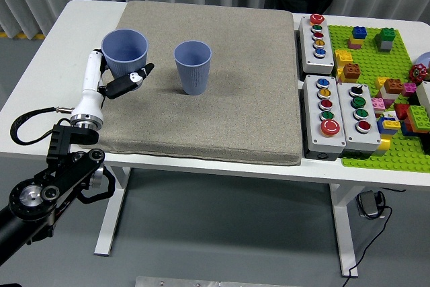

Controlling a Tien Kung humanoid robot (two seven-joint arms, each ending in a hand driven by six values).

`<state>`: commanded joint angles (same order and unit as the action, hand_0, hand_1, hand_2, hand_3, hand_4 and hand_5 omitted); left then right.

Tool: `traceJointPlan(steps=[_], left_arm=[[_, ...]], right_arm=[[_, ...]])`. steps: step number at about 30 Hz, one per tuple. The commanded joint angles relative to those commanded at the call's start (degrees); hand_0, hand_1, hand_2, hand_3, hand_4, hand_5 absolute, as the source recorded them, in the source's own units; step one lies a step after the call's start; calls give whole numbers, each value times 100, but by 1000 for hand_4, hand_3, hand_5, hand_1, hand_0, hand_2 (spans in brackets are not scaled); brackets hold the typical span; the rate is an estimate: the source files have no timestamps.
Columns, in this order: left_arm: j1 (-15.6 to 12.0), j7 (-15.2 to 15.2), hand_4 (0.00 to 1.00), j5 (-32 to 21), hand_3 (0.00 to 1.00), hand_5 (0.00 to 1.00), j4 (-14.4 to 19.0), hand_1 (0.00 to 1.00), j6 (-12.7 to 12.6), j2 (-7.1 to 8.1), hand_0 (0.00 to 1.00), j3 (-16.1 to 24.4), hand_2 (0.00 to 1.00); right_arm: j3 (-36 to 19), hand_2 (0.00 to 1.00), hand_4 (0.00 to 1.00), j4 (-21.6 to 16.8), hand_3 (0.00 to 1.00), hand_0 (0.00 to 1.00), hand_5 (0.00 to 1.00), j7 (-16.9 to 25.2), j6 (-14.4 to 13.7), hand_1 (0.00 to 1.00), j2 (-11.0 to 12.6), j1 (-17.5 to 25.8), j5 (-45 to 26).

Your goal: Pick cup pour cup place

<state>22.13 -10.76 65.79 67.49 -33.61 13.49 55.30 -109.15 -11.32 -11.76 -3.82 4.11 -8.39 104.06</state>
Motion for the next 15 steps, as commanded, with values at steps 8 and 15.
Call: traceJointPlan(steps=[8,15], left_arm=[[-242,-125,848,-282,541,163,3,535,62,-210,571,-92,529],[-199,-430,844,-581,548,159,-208,537,190,-366,573,-241,535]], right_arm=[[-4,663,38,-4,629,700,322,-10,9,705,-3,-4,40],[4,663,37,-3,629,700,322,-10,16,706,-8,-9,41]])
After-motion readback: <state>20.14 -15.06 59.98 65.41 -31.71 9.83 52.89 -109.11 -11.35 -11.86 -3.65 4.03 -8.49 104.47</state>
